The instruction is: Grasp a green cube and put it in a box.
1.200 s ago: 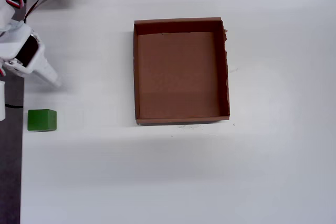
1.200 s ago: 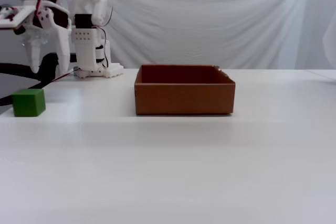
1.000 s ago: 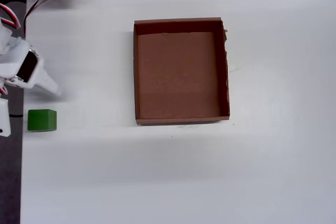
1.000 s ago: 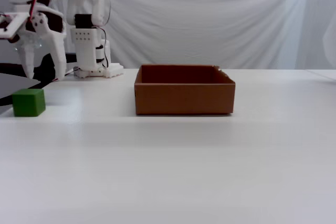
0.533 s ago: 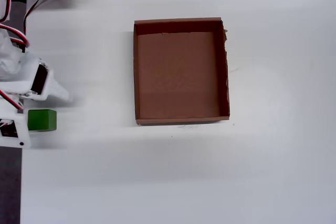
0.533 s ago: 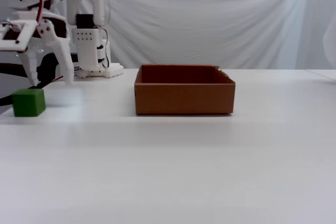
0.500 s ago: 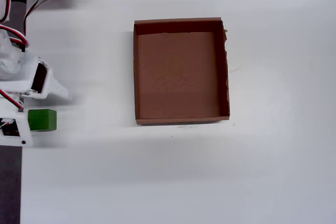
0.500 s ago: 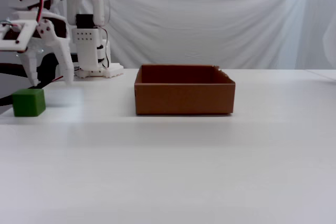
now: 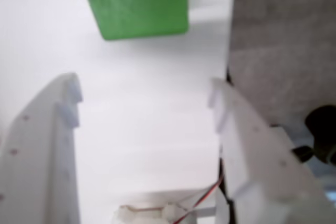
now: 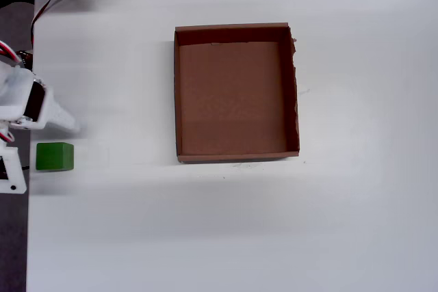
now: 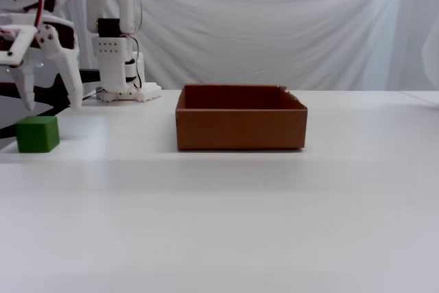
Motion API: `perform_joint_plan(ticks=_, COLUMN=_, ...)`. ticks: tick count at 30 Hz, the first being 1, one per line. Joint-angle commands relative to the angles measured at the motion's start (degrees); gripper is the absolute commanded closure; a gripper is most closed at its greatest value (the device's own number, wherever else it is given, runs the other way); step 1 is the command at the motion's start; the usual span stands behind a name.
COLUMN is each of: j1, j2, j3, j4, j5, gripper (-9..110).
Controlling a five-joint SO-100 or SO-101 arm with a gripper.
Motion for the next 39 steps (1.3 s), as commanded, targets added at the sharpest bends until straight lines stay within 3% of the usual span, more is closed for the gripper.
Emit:
perform_joint_plan(ticks=1, j1=-0.09, j2=-0.09, j3=-3.87, j4=-1.49, j5=-1.67, gripper=71)
perform_joint_plan(ticks=31, j1=-2.55, j2=-9.05, j3=-3.16, j4=-17.4, j5=-3.25, gripper=71)
perform_joint_plan(ticks=39, j1=-2.55, j2=-8.88, j3=-2.37, j4=-17.05, j5=-3.25, gripper=72)
